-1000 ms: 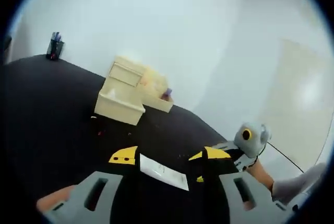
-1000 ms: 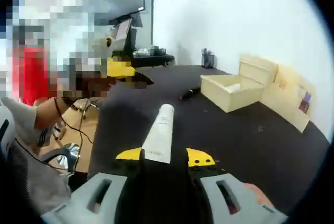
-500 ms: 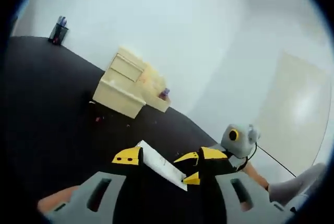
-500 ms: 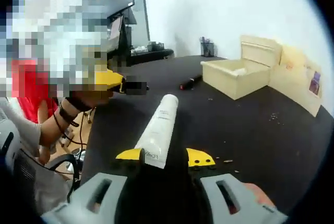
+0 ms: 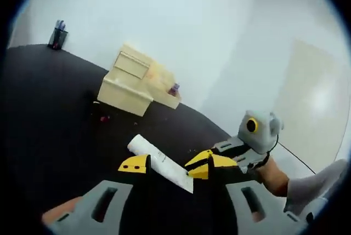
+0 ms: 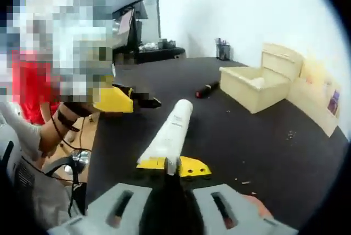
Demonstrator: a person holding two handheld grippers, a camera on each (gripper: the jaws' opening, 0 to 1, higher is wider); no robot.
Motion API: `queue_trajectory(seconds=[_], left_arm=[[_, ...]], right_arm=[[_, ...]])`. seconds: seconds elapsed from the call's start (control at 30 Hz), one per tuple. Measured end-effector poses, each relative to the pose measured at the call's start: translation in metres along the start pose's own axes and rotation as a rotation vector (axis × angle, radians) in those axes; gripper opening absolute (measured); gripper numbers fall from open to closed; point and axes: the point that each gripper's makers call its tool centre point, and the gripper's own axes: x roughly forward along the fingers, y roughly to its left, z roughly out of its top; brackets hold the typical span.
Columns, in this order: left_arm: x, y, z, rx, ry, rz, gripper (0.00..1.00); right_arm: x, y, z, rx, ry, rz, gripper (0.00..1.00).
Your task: Open the drawer, pick up the cosmetic bottles from the table one by one, place them into the drawer, release the gripper, close the drawer, and move the gripper away
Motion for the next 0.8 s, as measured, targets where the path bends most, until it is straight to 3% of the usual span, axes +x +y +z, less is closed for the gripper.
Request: queue_trajectory(seconds=[0.07,0.1,0.17,0.2,0.23,0.27,0.33,0.37,0.4,0.43,0.5,0.57,0.8], left_arm=[[-0.004,-0.007,-0.003,0.003,0.012,-0.007,0.4],[-0.006,-0.009,-0.003,0.006,0.008,-0.009,0.4],[-0.007,-0.009,-0.005,0.009,0.021,-0.017,0.41],[-0.005,-0.004,-0.01,-0.006,0.063,-0.017,0.43],[-0.004,0.0,-0.013,-0.049,0.101,-0.018,0.44],[-0.001,0.004,-0.016,-0.118,0.134,-0.015,0.43],[0.002,0.0,-0.026,-0.254,0.213,-0.077,0.42],[0.01,0.007,-0.024,-0.401,0.203,-0.069,0.38],[0.012,0.014,-0.017,-0.492,0.165,-0.045,0.36],[0.01,0.017,-0.02,-0.54,0.224,-0.021,0.35],[0.017,0.026,-0.008,-0.557,0.163,-0.002,0.37],[0.02,0.028,-0.014,-0.539,0.196,0.009,0.34],[0.023,0.024,-0.015,-0.551,0.201,0.04,0.36]], right_arm=[[0.0,0.002,-0.003,0.005,0.015,0.018,0.0],[0.0,0.0,0.0,0.066,-0.019,0.011,0.05],[-0.001,0.001,-0.005,0.13,0.003,0.052,0.14],[0.0,0.0,-0.008,0.194,0.003,0.087,0.15],[0.001,0.002,-0.014,0.227,0.03,0.126,0.15],[0.001,0.001,-0.009,0.216,-0.004,0.153,0.16],[0.002,-0.005,-0.007,0.221,0.006,0.18,0.16],[0.003,-0.005,-0.007,0.22,0.009,0.198,0.16],[0.004,-0.007,-0.004,0.212,0.005,0.209,0.16],[0.006,-0.007,-0.004,0.213,0.009,0.215,0.16],[0.008,-0.007,0.0,0.222,0.005,0.234,0.16],[0.01,-0.005,0.002,0.232,-0.003,0.255,0.16],[0.013,0.009,0.015,0.244,-0.058,0.326,0.16]])
